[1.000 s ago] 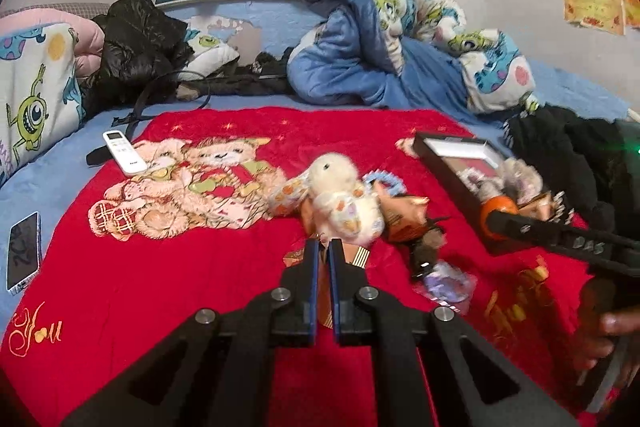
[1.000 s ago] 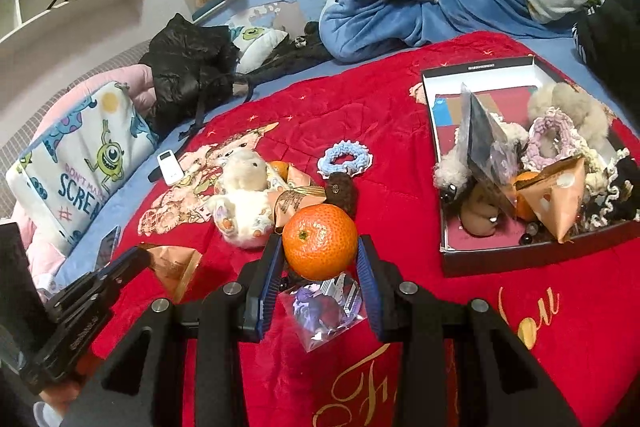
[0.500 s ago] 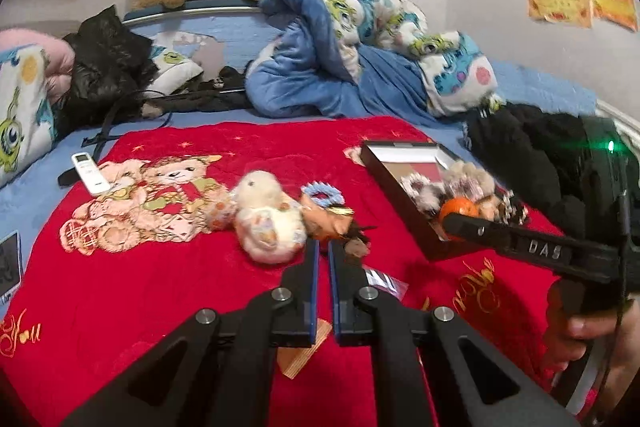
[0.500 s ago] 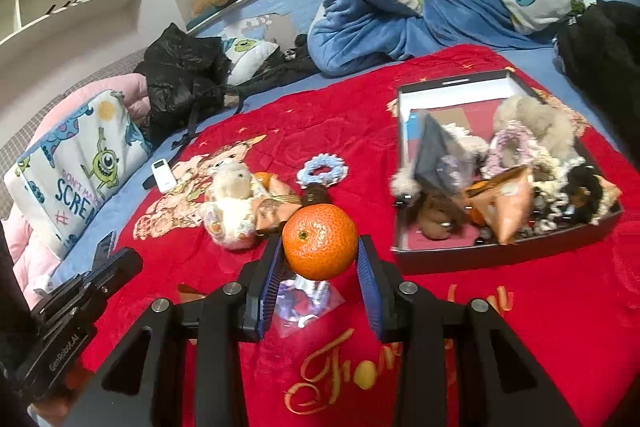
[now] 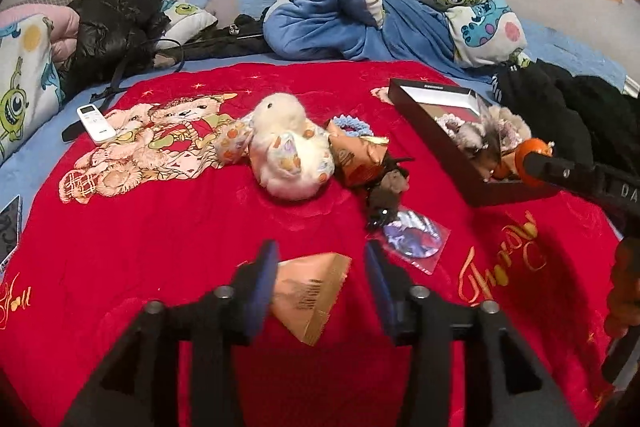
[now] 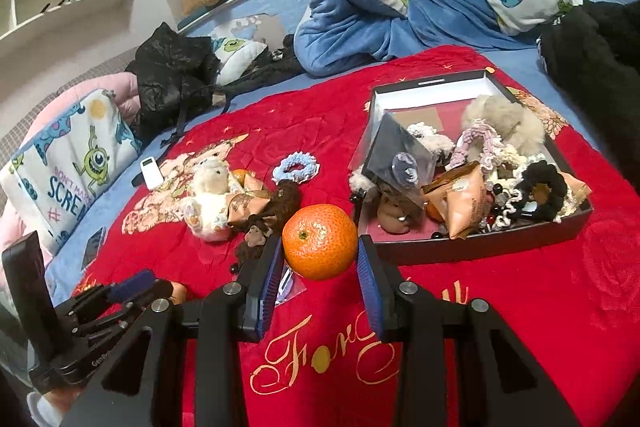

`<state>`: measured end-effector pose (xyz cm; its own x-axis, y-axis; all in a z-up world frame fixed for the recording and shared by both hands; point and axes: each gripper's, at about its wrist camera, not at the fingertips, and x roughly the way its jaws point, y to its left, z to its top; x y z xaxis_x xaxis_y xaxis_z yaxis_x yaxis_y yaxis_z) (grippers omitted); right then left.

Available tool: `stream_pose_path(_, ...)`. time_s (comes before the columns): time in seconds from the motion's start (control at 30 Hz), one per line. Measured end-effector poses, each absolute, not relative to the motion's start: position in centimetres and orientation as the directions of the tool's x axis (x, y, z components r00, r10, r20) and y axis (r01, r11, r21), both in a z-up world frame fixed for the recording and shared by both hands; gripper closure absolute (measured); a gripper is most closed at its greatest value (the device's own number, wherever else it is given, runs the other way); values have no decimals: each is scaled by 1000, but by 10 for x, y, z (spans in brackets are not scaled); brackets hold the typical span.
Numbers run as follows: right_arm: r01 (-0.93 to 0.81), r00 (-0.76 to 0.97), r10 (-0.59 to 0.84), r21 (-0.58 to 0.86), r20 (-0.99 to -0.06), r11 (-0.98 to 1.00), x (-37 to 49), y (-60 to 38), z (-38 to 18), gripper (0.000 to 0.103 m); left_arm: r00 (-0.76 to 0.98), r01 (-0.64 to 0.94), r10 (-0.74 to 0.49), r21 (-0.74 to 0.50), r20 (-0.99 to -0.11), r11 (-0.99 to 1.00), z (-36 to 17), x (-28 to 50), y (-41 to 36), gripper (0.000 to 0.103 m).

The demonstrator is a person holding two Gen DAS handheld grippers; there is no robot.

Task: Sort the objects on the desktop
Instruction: 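Grasp the mandarin orange with the right gripper while the left lifts the packet, then carry the packet and orange in both grippers over the black box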

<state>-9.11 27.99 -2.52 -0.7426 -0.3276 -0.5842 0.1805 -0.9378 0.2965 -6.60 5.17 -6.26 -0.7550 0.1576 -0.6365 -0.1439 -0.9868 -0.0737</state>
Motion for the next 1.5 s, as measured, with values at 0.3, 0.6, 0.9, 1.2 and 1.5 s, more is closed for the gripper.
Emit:
stream_pose_path(0.3,214,-725,-345,282,-596,-935,-98,256,-31,67,-733,-86,86,-33,-675,-996,-84,-86,45,46)
stream_pose_path(0.6,241,-709,-352,259,-611,-935,-103,238,-36,67,-678,-35,102,-106,-728,-994,-104,-99,27,48)
stream_pose_path(0.9,302,-711,-372,218,-597,-928,-95,219,-34,68,-685,-35,123,-136,-718,-990,-102,-96,23,68)
stream_pose_path(1.2,292,-692,-396,268,-604,-918,-96,222,-38,68,-697,-64,132,-122,-704,-990,-94,-87,28,70)
stream_pose_path(1.5,290,-695,-393,265,-602,-920,-88,222,-35,68,-710,-135,173,-109,-683,-985,-83,-73,47,70)
